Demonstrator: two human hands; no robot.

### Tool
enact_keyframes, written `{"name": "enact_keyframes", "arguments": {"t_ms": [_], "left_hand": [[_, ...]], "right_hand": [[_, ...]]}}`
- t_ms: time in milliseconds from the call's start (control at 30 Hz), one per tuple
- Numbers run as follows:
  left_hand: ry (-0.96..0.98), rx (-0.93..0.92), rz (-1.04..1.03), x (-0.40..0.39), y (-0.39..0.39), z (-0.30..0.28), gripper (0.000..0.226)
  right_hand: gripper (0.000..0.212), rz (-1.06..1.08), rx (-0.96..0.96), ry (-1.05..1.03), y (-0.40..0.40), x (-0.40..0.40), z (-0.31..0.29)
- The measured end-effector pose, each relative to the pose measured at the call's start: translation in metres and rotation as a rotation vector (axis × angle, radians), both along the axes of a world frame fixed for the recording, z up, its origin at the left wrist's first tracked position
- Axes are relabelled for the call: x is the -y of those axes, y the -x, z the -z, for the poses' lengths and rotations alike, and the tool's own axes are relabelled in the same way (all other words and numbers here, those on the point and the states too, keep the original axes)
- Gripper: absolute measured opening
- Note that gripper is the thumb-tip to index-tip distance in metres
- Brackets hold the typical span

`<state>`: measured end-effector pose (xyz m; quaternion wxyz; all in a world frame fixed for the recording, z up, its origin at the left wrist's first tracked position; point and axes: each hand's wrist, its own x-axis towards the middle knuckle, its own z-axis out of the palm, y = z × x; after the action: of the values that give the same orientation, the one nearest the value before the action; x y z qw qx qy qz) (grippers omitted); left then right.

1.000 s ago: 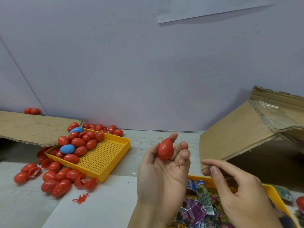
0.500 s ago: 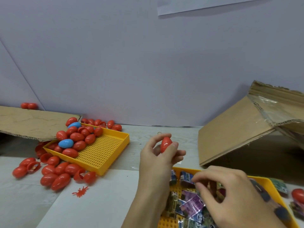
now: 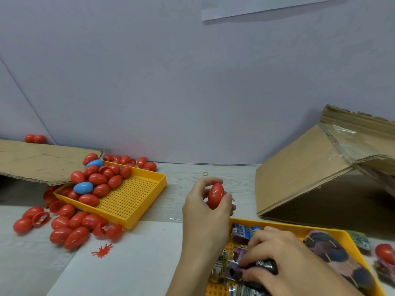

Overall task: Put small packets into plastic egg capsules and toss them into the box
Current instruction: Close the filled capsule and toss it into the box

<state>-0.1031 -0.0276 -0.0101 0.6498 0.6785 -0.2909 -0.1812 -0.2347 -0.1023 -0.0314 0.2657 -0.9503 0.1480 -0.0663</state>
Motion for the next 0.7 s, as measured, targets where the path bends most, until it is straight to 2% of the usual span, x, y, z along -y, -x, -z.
{"name": "enact_keyframes", "arguments": {"t_ms": [133,267,367,533,600,700], "left_hand": [[0.007,-0.006,-0.002,0.000,0.000,0.000,0.023],[0.007,0.001,-0.006,0.001,-0.001,0.001,0.023],[0.003,0.008,-0.005,0.002,-0.001,0.001,0.023],[-0.011,0.017,-0.006,0.002,-0.001,0.001,0.022],[-0.012,0.019,-0.002,0.001,-0.001,0.001,0.022],[0.001,0.016,0.008,0.001,-0.002,0.001,0.022]], "right_hand": [[0.023,0.033,0.094,0.023,0.002,-0.005,-0.003],[0.010,0.225,0.256,0.067,0.002,-0.006,-0.011],[0.004,0.241,0.223,0.020,0.004,-0.009,-0.014],[0.016,0.241,0.167,-0.077,0.000,-0.009,-0.018],[0.017,0.293,0.203,-0.171,0.000,-0.010,-0.019],[0.033,0.334,0.261,-0.268,0.001,-0.009,-0.018]]}}
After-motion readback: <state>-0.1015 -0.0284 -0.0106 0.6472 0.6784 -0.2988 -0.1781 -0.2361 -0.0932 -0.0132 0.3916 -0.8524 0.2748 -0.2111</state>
